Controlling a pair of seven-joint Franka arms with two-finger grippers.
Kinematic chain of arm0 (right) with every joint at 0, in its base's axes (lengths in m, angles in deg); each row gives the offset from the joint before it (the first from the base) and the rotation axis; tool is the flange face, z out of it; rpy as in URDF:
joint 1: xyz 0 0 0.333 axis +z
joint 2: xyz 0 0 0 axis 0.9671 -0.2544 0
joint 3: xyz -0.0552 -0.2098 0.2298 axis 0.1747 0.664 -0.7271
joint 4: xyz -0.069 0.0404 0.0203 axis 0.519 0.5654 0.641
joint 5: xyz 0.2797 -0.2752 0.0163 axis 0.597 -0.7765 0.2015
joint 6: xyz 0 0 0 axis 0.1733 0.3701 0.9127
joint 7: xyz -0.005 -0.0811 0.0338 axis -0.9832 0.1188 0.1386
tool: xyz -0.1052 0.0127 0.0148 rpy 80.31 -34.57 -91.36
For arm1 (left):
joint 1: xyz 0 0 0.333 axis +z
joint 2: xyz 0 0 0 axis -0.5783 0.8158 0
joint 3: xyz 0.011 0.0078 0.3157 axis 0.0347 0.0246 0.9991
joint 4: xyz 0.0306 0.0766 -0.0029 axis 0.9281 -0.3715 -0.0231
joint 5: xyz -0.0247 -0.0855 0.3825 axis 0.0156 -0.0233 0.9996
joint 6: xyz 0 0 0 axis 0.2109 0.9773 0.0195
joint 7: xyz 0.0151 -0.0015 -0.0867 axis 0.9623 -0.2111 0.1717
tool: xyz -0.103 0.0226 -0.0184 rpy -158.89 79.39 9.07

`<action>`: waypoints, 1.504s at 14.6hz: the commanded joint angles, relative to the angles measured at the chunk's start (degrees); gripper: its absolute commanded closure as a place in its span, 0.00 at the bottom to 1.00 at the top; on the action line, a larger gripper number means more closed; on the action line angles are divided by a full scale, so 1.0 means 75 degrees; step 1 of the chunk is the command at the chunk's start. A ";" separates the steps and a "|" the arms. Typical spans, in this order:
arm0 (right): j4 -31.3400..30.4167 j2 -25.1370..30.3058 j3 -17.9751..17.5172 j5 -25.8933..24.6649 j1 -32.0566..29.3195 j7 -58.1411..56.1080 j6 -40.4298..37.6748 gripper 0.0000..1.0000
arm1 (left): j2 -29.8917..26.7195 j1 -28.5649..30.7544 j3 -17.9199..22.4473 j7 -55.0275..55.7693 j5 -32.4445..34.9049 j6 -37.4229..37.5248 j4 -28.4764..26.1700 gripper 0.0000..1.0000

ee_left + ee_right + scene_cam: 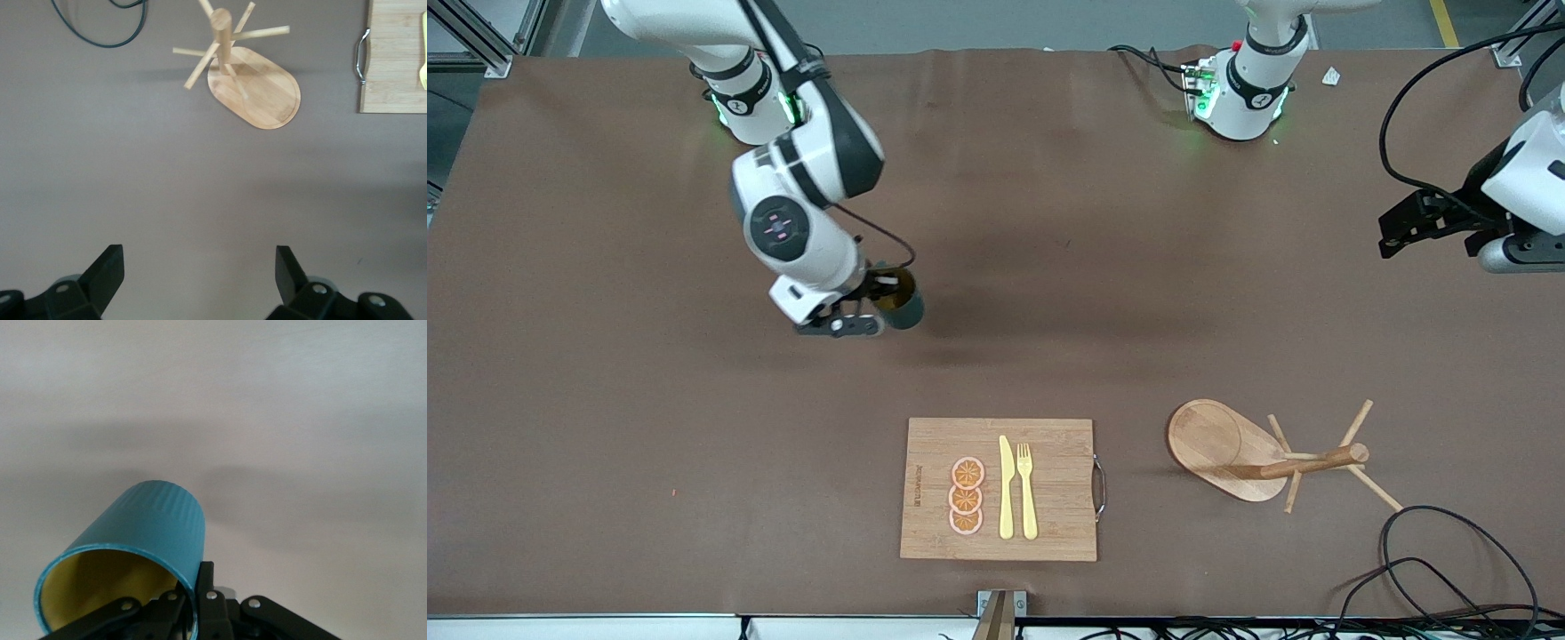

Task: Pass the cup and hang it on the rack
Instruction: 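Lift the mug and carry it toward the table middle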

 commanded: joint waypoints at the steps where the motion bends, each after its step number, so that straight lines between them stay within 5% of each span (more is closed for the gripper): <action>1: 0.0401 -0.0488 0.0099 0.0133 0.0545 -0.0055 0.0177 1.00 | 0.0126 -0.0077 -0.0035 -0.0028 -0.0066 -0.0002 0.0201 0.00; 7: 0.1913 -0.1847 0.0099 0.0121 0.1378 -0.0783 0.0177 1.00 | 0.0197 -0.0136 -0.0035 -0.0076 -0.0054 -0.0002 0.0201 0.00; 13: 0.2126 -0.2376 0.0099 0.0144 0.1672 -0.0735 0.0188 0.98 | 0.0208 -0.0101 -0.0035 -0.0099 -0.0043 -0.0014 0.0212 0.00; 14: 0.2126 -0.2365 0.0099 0.0167 0.1614 -0.0794 0.0177 0.82 | 0.0197 -0.0078 -0.0035 -0.0030 -0.0043 -0.0014 0.0212 0.00; 15: 0.2161 -0.2353 0.0099 0.0179 0.1555 -0.0759 0.0177 0.31 | 0.0197 -0.0089 -0.0035 -0.0006 -0.0043 -0.0014 0.0224 0.00; 16: 0.2242 -0.2342 0.0099 0.0179 0.1566 -0.0724 0.0165 0.00 | 0.0197 -0.0101 -0.0035 0.0006 -0.0043 -0.0014 0.0270 0.00; 22: 0.2466 -0.1500 0.0134 0.0250 0.0982 -0.0888 -0.1038 0.00 | 0.0220 -0.0206 -0.0058 0.0216 -0.0066 -0.0014 0.0283 0.00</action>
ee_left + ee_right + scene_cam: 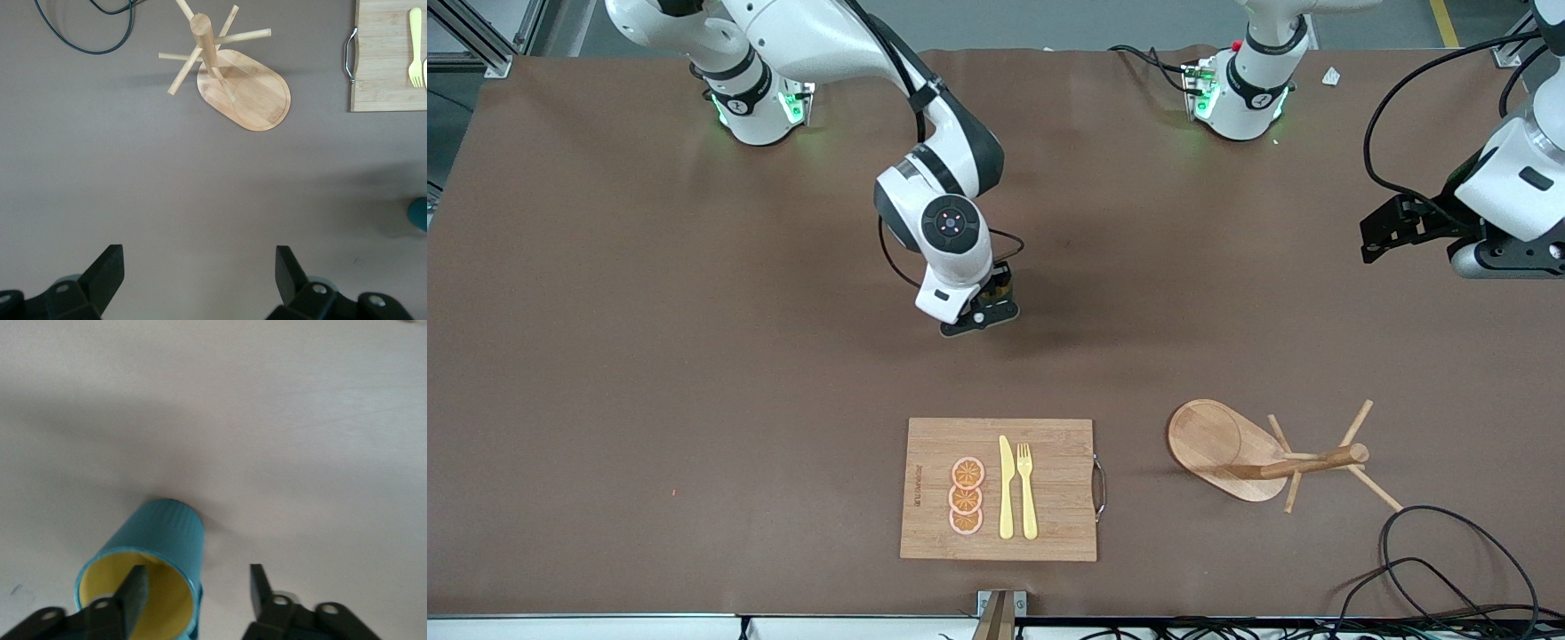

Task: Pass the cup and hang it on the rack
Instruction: 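Set the mug down with the right gripper while the left gripper approaches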

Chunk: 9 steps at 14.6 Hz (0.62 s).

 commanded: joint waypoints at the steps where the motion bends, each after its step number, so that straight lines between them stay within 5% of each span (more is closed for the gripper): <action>1: -0.0154 0.0938 -0.0014 0.0216 -0.0646 -0.0294 -0.0997 0.00 | 0.0084 -0.0328 -0.0046 0.0557 -0.0066 0.0006 0.0153 0.00; 4: -0.0201 0.1653 0.0022 0.0052 -0.1723 -0.0527 -0.1958 0.00 | 0.0317 -0.1065 -0.0069 0.2405 -0.0054 0.0006 0.0153 0.00; 6: -0.0201 0.2064 0.0010 -0.0788 -0.2532 -0.1612 -0.2533 0.00 | 0.0586 -0.1711 -0.0046 0.3590 -0.0030 -0.0309 0.0165 0.00; 9: -0.0189 0.2440 0.0010 -0.0921 -0.3959 -0.3091 -0.3015 0.00 | 0.1019 -0.2356 -0.0058 0.5149 -0.0007 -0.0965 0.0165 0.00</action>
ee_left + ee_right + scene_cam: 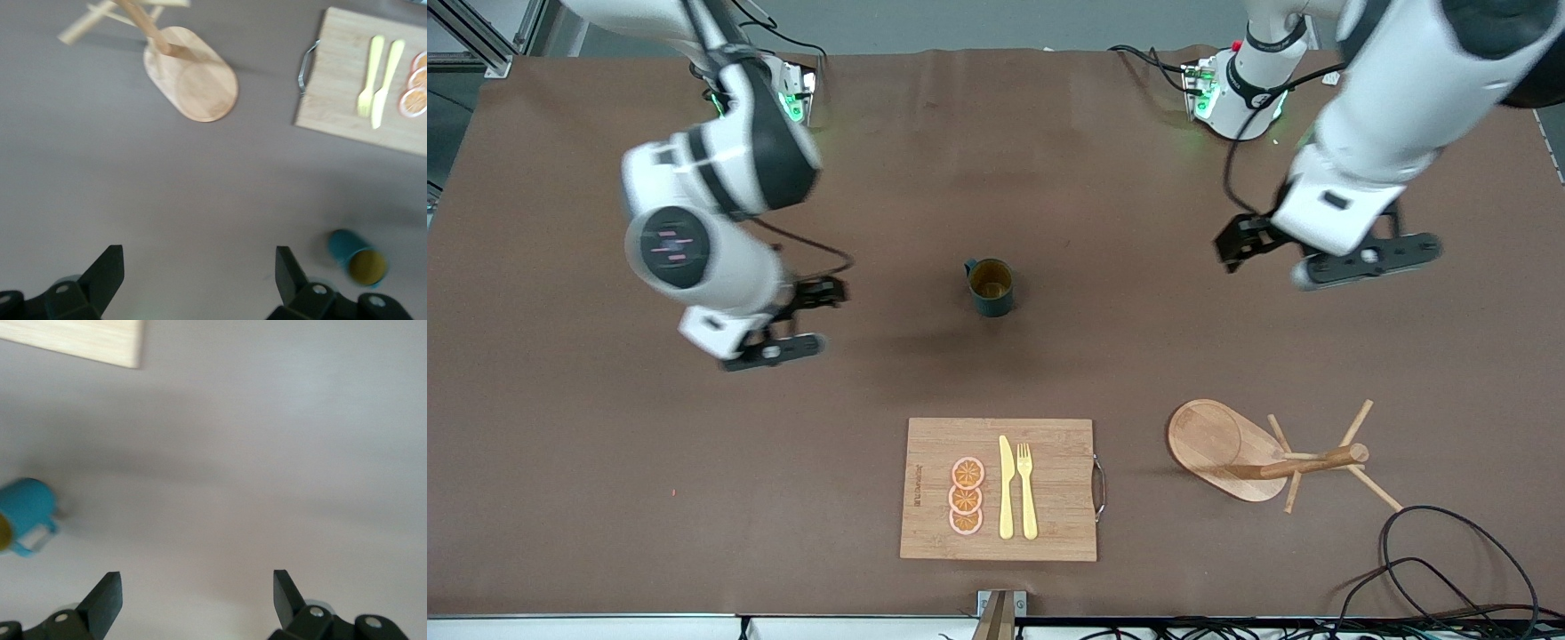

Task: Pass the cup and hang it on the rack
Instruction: 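Set the mug down with the right gripper while the left gripper approaches, then lower the left gripper over the mug handle while the right gripper withdraws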

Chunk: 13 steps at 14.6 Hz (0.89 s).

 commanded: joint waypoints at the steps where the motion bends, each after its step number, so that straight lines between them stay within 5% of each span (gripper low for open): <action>1: -0.0299 0.0482 -0.0198 -0.0102 -0.1316 -0.0927 -0.0239 0.00 | 0.0494 -0.0542 0.0038 0.1409 0.0020 -0.0540 0.0182 0.00; 6: -0.0299 0.0881 -0.0187 -0.0500 -0.2608 -0.1058 -0.0369 0.00 | 0.1607 -0.1890 0.0061 0.4679 0.0055 -0.1301 0.0499 0.03; 13: 0.0086 0.0905 -0.0175 -0.0735 -0.2961 -0.1058 -0.0428 0.00 | 0.3025 -0.3507 0.0120 0.8265 0.1107 -0.2171 0.0545 0.07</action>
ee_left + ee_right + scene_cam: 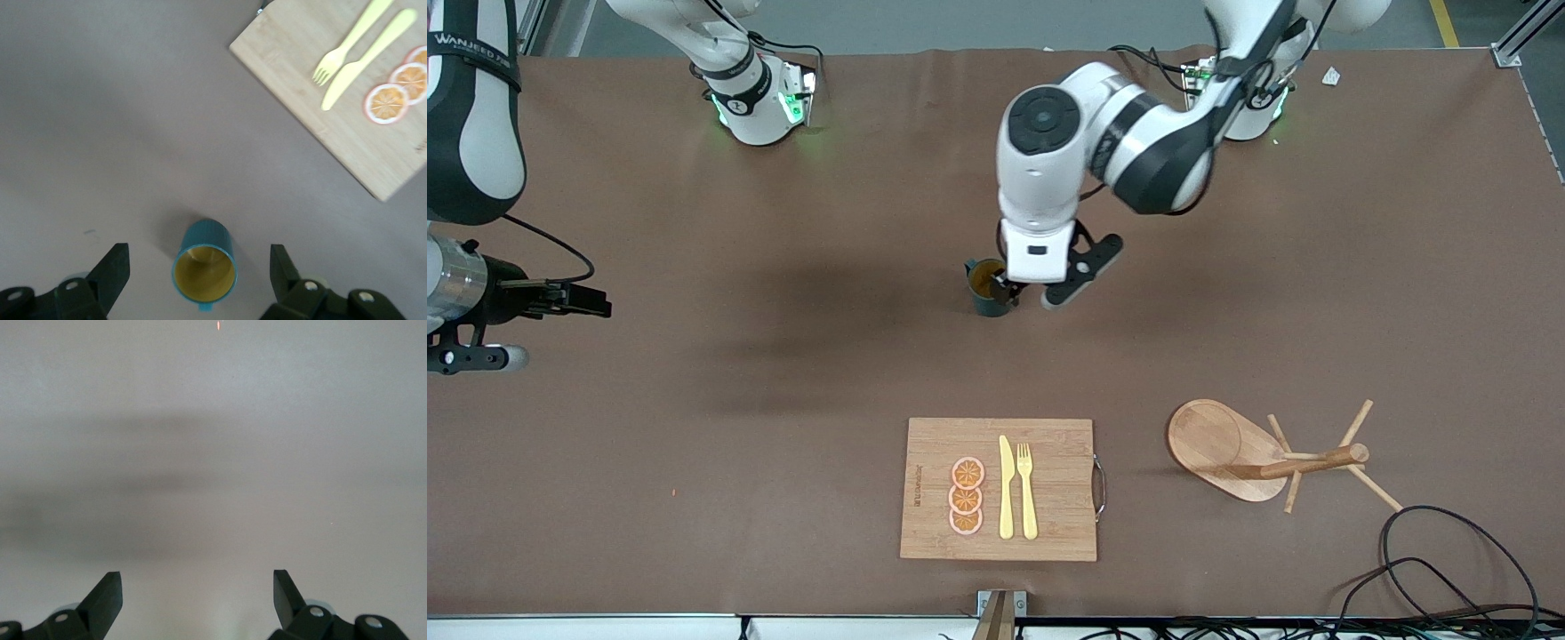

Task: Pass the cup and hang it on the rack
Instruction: 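Lower the left gripper over the mug handle while the right gripper withdraws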

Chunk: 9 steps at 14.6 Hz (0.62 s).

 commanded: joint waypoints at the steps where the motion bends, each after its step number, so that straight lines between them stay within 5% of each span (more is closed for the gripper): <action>1: 0.0173 0.0195 -0.0168 -0.0208 -0.0290 0.0038 -0.0030 0.00 | 0.0639 -0.0749 0.0107 0.1428 0.0798 0.0030 0.0354 0.07; 9: 0.0350 0.0125 -0.0191 -0.0079 -0.0584 -0.0256 -0.0369 0.00 | 0.2139 -0.2133 0.0142 0.4137 0.2555 0.0042 0.1057 0.11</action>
